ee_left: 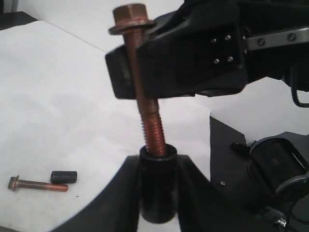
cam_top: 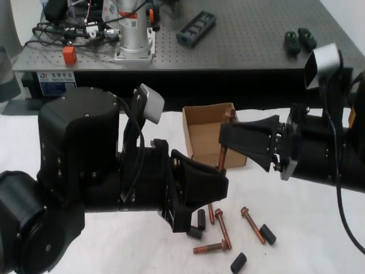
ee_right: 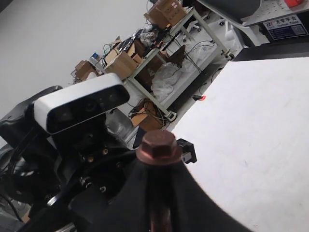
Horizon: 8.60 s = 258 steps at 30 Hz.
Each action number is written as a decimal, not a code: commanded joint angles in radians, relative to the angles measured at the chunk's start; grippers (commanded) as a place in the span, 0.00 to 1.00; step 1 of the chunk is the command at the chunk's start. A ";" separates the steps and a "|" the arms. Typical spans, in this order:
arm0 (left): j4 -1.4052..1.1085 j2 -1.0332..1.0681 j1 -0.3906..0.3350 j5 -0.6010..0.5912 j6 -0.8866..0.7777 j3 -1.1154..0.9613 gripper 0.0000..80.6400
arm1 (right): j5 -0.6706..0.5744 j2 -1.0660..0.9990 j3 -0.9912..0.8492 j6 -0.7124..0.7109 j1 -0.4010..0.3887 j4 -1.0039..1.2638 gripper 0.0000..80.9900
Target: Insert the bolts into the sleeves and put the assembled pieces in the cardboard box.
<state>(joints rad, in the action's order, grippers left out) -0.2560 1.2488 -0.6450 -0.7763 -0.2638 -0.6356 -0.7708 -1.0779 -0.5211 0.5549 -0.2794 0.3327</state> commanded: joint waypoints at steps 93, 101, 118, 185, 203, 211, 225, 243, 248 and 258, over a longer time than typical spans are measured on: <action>1.190 0.542 0.031 0.742 0.229 -0.822 0.30 | 0.804 -0.637 -0.375 -0.803 0.090 -1.065 0.02; 1.131 0.483 -0.014 0.678 0.285 -0.669 0.30 | 0.725 -0.373 -0.269 -0.740 0.092 -1.059 0.02; 1.048 0.566 -0.057 0.495 0.652 -0.645 0.51 | 0.624 -0.069 -0.041 -0.615 0.092 -1.084 0.02; 0.876 0.583 -0.093 0.578 0.370 -0.784 0.01 | 0.435 -0.016 -0.038 -0.622 0.090 -1.001 0.02; -0.293 0.179 0.028 0.056 -0.396 -0.106 0.01 | 0.065 -0.013 0.154 -0.209 -0.094 -0.045 0.02; -0.293 0.179 0.028 0.055 -0.387 -0.106 0.01 | 0.158 -0.013 0.154 -0.190 -0.092 0.032 0.02; -0.291 0.179 0.028 -0.074 -0.346 -0.106 0.01 | 0.214 -0.013 0.154 -0.196 -0.092 0.043 0.02; -0.298 0.179 0.028 0.008 -0.326 -0.106 0.01 | 0.103 -0.013 0.154 -0.244 -0.092 -0.099 0.02; -0.282 0.179 0.028 0.008 -0.306 -0.106 0.01 | 0.102 -0.013 0.154 -0.230 -0.092 -0.020 0.02; -0.253 0.179 0.028 0.002 -0.279 -0.106 0.01 | 0.178 -0.013 0.154 -0.218 -0.092 0.042 0.02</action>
<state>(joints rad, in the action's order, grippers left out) -0.5058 1.4403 -0.6178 -0.7830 -0.5737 -0.7389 -0.5888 -1.0993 -0.3648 0.3383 -0.3717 0.3585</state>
